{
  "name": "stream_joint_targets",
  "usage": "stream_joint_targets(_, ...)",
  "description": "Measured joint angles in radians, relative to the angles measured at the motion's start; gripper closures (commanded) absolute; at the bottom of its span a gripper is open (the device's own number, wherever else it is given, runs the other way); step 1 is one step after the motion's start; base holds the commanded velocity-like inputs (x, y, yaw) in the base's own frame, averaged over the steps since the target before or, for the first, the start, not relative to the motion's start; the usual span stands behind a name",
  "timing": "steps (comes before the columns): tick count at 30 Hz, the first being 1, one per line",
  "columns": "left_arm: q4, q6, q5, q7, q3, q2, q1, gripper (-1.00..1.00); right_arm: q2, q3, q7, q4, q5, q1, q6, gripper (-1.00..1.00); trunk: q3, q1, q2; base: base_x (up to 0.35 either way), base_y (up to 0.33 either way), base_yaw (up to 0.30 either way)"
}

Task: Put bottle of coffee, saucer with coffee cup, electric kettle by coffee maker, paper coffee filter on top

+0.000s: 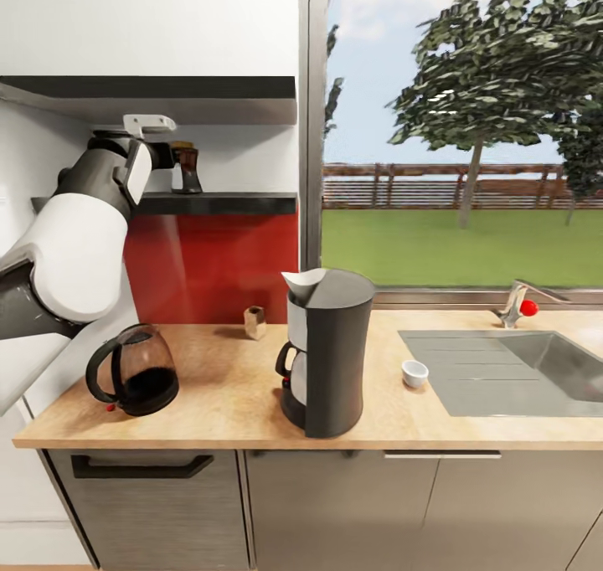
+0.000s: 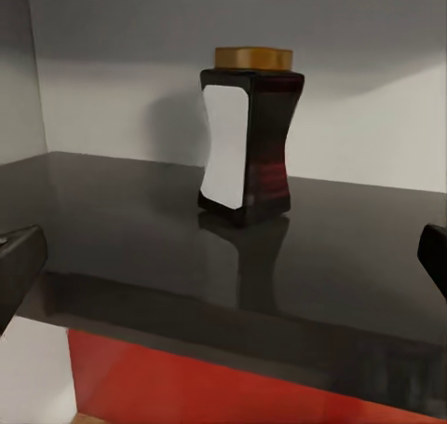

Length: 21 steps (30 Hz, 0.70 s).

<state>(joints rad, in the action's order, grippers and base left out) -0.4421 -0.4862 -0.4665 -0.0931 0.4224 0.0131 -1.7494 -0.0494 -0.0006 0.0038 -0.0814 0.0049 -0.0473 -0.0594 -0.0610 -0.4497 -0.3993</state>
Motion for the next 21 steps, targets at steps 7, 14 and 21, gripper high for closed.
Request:
stream_joint_targets(7,-0.010,0.000,0.000,0.000,0.000,0.000,0.002,-1.00,0.002,0.002,0.000,0.001,0.002,0.000,0.000,-1.00,0.000,0.000,0.000,0.000,0.297,-0.001)
stream_joint_targets(14,-0.048,-0.003,0.000,0.006,-0.001,0.000,0.006,-1.00,0.003,0.002,0.000,0.002,0.002,0.000,0.000,-1.00,0.000,0.000,0.000,0.000,0.305,0.000)
stream_joint_targets(21,-0.050,-0.002,0.001,0.007,-0.003,0.002,0.008,-1.00,0.001,0.002,0.000,0.002,0.001,0.000,0.000,-1.00,0.000,0.000,0.000,0.033,0.105,0.000)
